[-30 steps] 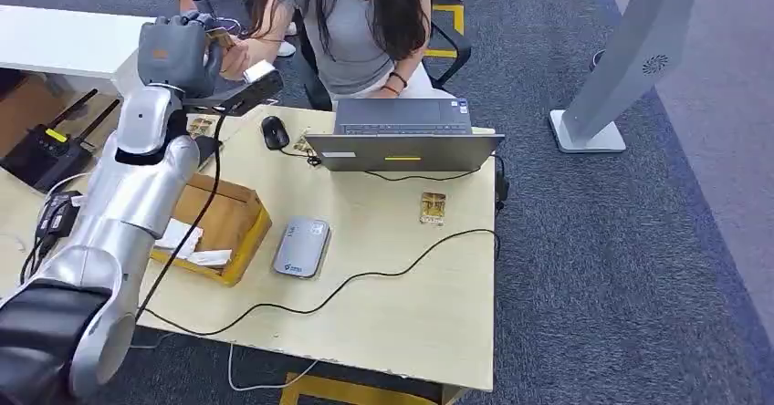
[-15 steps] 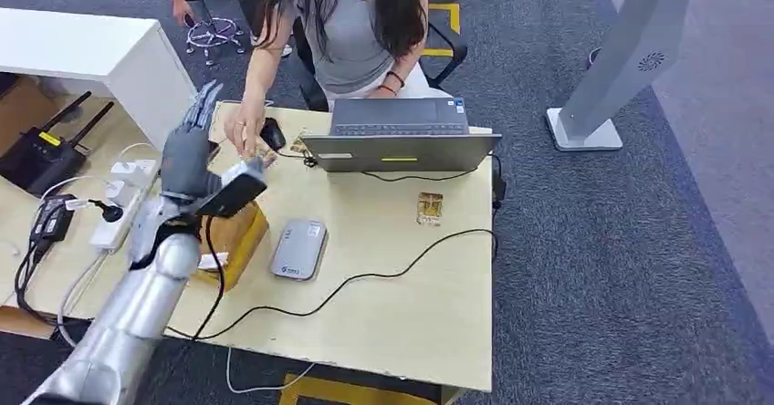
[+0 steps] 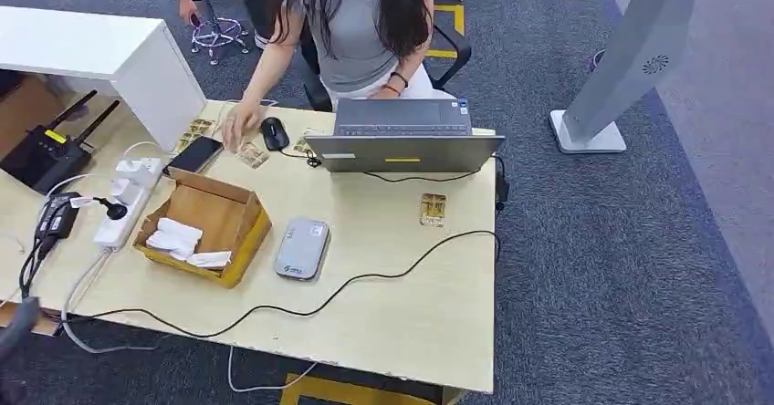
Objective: Pass the card to the sensor for recognition and then transmit it.
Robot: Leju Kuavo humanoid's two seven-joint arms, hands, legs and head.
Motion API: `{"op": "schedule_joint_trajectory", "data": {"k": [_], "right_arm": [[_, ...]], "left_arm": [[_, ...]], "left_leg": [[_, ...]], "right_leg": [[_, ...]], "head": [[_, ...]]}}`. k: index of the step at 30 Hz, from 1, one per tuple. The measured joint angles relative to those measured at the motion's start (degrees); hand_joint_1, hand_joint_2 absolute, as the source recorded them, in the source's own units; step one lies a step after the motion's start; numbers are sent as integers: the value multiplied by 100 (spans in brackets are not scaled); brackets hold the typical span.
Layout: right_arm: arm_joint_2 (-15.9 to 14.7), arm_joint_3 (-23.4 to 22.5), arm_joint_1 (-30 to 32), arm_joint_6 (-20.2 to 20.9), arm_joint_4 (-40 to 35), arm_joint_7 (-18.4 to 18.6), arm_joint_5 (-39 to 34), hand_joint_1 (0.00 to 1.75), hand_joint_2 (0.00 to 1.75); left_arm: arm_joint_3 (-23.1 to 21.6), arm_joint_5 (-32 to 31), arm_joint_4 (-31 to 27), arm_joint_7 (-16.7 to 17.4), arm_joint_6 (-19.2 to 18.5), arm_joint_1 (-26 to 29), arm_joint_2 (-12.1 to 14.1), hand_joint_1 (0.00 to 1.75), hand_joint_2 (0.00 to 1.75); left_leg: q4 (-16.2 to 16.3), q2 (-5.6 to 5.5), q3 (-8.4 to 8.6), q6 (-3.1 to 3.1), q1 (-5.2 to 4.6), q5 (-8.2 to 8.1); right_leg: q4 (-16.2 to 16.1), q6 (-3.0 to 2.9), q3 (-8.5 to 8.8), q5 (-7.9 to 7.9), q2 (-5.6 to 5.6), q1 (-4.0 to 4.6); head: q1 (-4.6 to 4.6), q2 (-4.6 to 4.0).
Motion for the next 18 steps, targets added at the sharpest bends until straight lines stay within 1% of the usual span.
{"op": "schedule_joint_trajectory", "data": {"k": [1,3,5,6,7,9,11,12,13,14,15,16,18], "right_arm": [[20,-35,-4,-33,0,33,4,0,0],[57,-83,-9,-118,0,256,61,0,0],[103,-107,-27,-179,2,508,150,0,0],[114,-107,-33,-190,7,656,236,0,0],[118,-105,-44,-192,13,836,341,0,0],[120,-70,-58,-125,24,1177,546,0,0],[120,-19,-67,-78,26,1393,678,0,0],[120,15,-74,-48,26,1499,741,0,175],[120,42,-76,-11,26,1561,780,0,175],[118,62,-82,16,26,1596,798,0,175],[118,92,-78,70,24,1609,796,0,175],[109,156,-70,99,20,1617,756,0,175],[81,353,-39,149,2,1626,618,0,175]], "left_arm": [[433,-38,255,93,-31,-92,-75,0,175],[1165,-213,1434,55,344,-292,-108,0,175],[1833,-254,2902,-59,1034,-462,-75,0,175],[2061,-181,3576,-16,1387,-541,-29,0,175],[2328,-26,4348,152,1785,-641,32,0,0],[2706,473,5421,503,2426,-716,-1,0,0],[2904,662,6278,777,2855,-786,-62,0,0],[2984,647,6631,970,3219,-840,-121,0,0],[3024,579,6892,1145,3584,-891,-171,0,0],[3037,500,7097,1328,3870,-922,-226,0,175],[3037,413,7342,1582,4056,-956,-291,0,175],[3026,373,7497,1706,4078,-974,-327,0,175],[2906,306,7735,1811,4076,-985,-379,0,175]], "left_leg": [[-1,4,5,0,-2,0],[-1,1,10,-1,-6,2],[-2,-1,9,-2,-5,1],[-2,-5,10,-1,-7,1],[-1,-10,8,-1,-6,2],[0,-18,7,0,-7,1],[2,-35,2,7,-8,3],[2,-43,4,10,-8,4],[3,-49,5,13,-11,5],[4,-49,6,18,-13,6],[5,-48,7,20,-14,7],[6,-48,7,21,-13,8],[8,-48,8,21,-13,8]], "right_leg": [[0,0,2,0,3,-1],[1,-1,5,0,1,-6],[1,-1,7,-1,0,-5],[1,-1,7,-1,-3,-6],[0,-1,7,-1,-7,-7],[-7,0,9,-2,-15,-8],[-18,1,19,-1,-34,-9],[-25,3,27,0,-42,-9],[-27,8,31,3,-44,-11],[-27,12,33,5,-44,-12],[-30,18,33,10,-44,-13],[-32,19,33,11,-43,-13],[-34,22,34,12,-43,-12]], "head": [[9,0],[-9,0],[-4,0],[-11,0],[-11,0],[-11,0],[-4,0],[0,0],[-2,0],[0,0],[-2,0],[-2,0],[9,0]]}}
